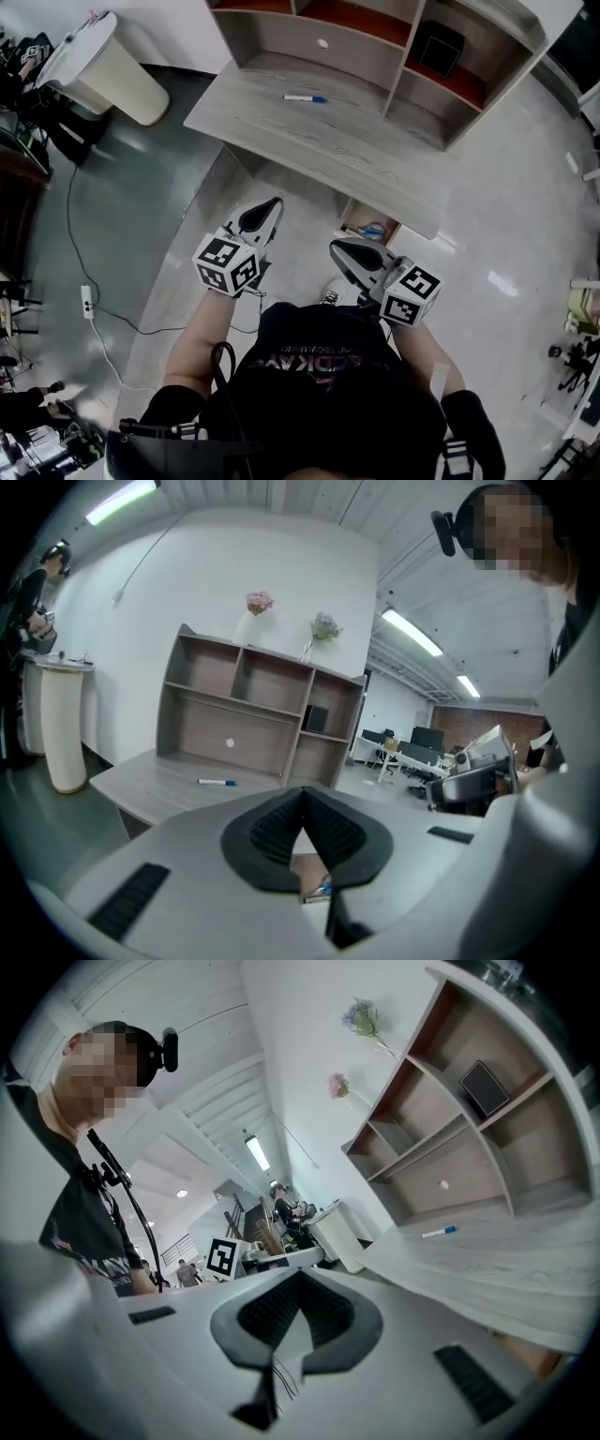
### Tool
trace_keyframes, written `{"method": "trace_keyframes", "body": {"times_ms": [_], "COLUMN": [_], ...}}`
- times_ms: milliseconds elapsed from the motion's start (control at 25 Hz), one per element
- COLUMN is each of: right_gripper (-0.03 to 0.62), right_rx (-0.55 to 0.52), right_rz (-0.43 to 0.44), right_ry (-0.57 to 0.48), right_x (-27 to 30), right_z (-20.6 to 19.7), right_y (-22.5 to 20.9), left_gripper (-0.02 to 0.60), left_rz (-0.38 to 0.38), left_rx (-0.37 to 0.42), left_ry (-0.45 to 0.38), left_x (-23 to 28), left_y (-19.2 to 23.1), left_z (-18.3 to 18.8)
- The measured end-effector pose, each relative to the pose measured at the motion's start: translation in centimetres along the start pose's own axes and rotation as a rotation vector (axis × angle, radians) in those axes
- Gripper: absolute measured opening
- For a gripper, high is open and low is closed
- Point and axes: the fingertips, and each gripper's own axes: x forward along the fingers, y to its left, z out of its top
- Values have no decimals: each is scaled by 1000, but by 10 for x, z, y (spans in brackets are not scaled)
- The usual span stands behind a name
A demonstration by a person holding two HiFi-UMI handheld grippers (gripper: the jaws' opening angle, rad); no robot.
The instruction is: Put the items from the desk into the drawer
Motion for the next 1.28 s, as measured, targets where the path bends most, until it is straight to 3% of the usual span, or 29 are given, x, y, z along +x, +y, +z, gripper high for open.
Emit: {"method": "trace_keyframes", "body": {"times_ms": [400,560,720,1280], "right_gripper": [17,17,17,18], "right_rx": [-14,1,18,129], "right_rz": [-12,-57,-120,-351], "right_ry": [-58,-82,-111,-160], "right_x": [-10,-12,-8,35], "right_z": [27,30,31,41], "right_y": [-21,-32,-43,-104], "left_gripper": [12,12,73,125], "left_rz": [51,56,25,-88], "left_rx": [146,188,226,456], "left_ry": [53,91,145,354], "left_x": [61,88,115,237], "left_y": [38,66,96,198], "left_z": [23,31,31,11]}}
